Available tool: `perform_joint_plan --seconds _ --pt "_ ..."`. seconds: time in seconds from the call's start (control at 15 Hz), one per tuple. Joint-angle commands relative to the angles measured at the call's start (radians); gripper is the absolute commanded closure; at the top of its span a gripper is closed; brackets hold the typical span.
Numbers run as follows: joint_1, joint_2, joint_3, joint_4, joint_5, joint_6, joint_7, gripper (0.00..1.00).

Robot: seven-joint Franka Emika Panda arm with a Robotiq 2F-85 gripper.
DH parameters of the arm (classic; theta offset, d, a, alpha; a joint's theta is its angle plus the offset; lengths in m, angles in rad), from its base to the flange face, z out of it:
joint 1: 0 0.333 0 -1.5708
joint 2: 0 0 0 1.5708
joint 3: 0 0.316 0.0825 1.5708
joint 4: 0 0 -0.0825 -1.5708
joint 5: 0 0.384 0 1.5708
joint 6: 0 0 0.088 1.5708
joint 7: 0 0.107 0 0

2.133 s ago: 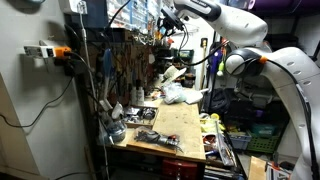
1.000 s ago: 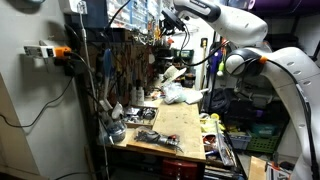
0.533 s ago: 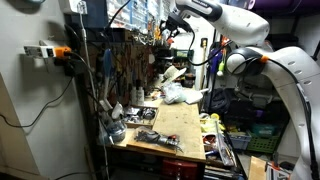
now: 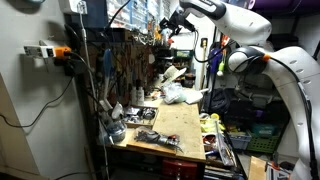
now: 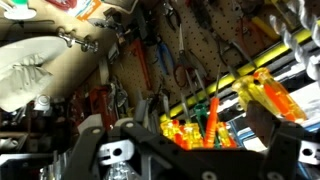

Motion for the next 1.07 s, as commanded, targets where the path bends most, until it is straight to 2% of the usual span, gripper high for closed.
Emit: perform_joint_plan --seconds 0.0,0.6,1.0 --pt "-0.039 -0.001 0.066 0.002 0.071 0.014 -0.105 0.00" --pt "-0.070 0.024 0.123 0.004 0.167 0.144 -0.113 0.00" --pt "-0.080 0.043 0.133 0.006 0.181 0.166 -0.087 0.00"
